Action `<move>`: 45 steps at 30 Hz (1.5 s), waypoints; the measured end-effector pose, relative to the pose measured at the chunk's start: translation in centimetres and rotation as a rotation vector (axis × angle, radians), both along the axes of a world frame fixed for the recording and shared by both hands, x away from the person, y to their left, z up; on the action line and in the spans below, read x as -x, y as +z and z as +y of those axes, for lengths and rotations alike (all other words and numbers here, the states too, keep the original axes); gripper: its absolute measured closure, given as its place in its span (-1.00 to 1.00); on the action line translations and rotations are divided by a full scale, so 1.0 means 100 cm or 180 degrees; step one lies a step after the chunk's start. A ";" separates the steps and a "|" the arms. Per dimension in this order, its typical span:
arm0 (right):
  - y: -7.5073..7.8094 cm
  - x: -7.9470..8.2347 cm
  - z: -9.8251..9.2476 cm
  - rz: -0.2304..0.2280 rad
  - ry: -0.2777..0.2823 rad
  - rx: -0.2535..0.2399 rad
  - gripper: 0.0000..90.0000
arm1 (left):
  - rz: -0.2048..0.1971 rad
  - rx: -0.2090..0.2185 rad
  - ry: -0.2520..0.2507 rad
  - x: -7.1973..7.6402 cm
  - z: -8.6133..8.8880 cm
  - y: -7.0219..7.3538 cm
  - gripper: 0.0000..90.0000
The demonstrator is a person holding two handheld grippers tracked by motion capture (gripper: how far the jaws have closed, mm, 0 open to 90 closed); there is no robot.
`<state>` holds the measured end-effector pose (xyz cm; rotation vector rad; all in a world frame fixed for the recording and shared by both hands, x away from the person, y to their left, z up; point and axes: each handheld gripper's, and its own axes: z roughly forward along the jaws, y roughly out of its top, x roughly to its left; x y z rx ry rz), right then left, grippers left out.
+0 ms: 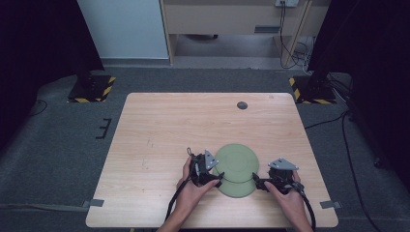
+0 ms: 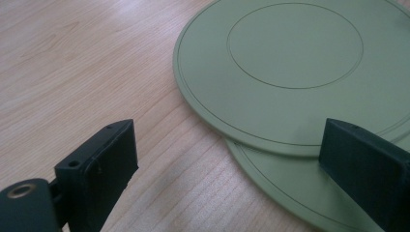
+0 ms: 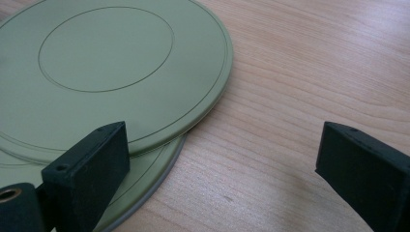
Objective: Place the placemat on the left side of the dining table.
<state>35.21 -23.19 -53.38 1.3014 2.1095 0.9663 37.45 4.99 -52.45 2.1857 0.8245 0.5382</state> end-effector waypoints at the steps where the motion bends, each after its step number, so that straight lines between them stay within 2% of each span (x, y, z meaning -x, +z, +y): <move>1: 0.000 0.000 0.000 -0.0001 0.0003 0.0003 -0.90 | -0.0002 -0.0001 0.0002 0.000 0.000 0.000 -0.87; 10: 0.000 -0.002 0.001 -0.0026 -0.0034 0.0008 -0.90 | -0.0020 -0.0012 0.0020 -0.001 -0.001 0.000 -0.88; 24: 0.001 0.004 -0.003 -0.0046 -0.0039 -0.0019 -0.86 | 0.0019 -0.0017 0.0070 -0.007 -0.001 0.001 -0.93; 28: 0.001 0.006 -0.006 -0.0033 -0.0063 -0.0032 -0.86 | 0.0030 0.0000 0.0066 -0.009 0.000 0.001 -0.93; 30: 0.001 0.007 -0.007 -0.0020 -0.0058 -0.0036 -0.86 | 0.0000 0.0015 0.0064 -0.008 0.000 0.002 -0.84; 33: 0.002 0.008 -0.009 0.0000 -0.0045 -0.0050 -0.86 | -0.0018 0.0115 0.0058 -0.007 0.004 0.008 -0.83; 34: 0.002 0.009 -0.009 0.0003 -0.0036 -0.0052 -0.86 | 0.0001 0.0110 0.0056 -0.008 0.005 0.010 -0.83; 38: 0.002 0.010 -0.010 0.0009 0.0013 -0.0044 -0.88 | 0.0101 0.0241 0.0074 -0.012 0.011 0.017 -0.81; 45: 0.007 0.003 -0.009 -0.0037 0.0118 -0.0113 -0.84 | 0.0452 0.0444 0.0030 -0.030 0.013 0.024 -0.84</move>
